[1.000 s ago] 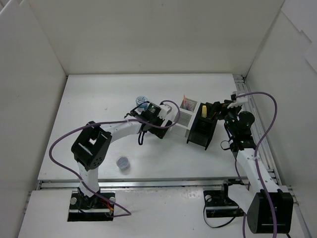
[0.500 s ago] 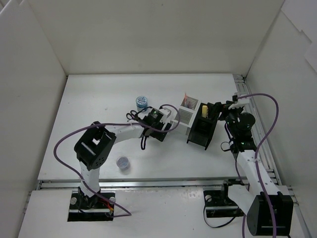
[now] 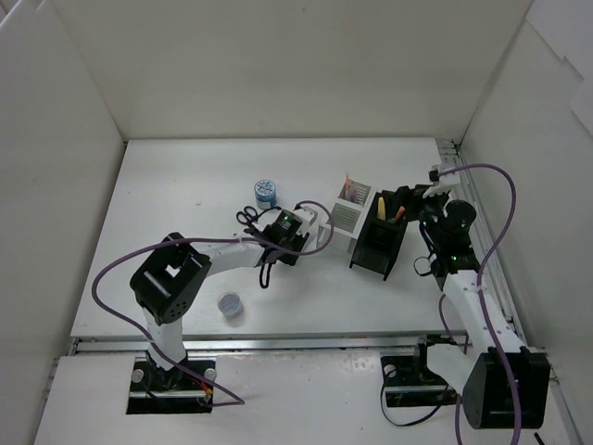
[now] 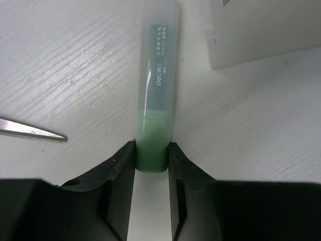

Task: Sort the stationery into containers
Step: Pick up the pen from the center of the board.

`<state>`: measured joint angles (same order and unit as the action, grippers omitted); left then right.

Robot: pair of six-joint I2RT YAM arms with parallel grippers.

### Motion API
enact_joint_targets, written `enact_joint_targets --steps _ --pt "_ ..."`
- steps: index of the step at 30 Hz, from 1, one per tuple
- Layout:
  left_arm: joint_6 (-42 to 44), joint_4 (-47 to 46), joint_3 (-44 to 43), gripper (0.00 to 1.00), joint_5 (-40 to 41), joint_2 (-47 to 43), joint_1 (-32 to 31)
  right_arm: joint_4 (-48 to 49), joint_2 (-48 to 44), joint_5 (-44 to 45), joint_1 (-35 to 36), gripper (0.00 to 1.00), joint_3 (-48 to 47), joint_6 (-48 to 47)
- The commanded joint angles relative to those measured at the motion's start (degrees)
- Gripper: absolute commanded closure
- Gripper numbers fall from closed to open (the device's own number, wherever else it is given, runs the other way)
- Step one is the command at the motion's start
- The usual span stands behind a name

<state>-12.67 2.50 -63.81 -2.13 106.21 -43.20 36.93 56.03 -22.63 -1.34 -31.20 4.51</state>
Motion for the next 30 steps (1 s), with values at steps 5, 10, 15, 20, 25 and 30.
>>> enact_joint_targets --steps 5,10,15,20,25,30 --pt "-2.27 2.94 2.37 1.00 4.65 -7.24 -0.48 -15.38 14.69 6.35 4.95 0.02 -20.11 -3.20" --pt "-3.59 3.56 6.32 1.00 5.30 -12.25 -0.48 -25.13 25.60 15.86 6.09 0.02 -33.82 -3.90" --pt "-4.47 4.96 8.17 1.00 7.92 -19.45 -0.48 -34.11 39.32 18.76 7.41 0.02 -46.82 -8.90" --pt "-4.03 6.02 8.53 1.00 9.59 -26.75 -0.48 -39.20 47.50 22.02 8.73 0.02 -53.25 -10.58" --pt "-3.24 6.37 8.44 1.00 12.23 -31.41 -0.48 -40.36 49.26 20.96 9.78 0.02 -53.44 -12.16" --pt "-2.54 5.94 8.00 1.00 14.26 -33.00 -0.48 -40.44 47.60 20.44 10.22 0.02 -50.89 -11.46"
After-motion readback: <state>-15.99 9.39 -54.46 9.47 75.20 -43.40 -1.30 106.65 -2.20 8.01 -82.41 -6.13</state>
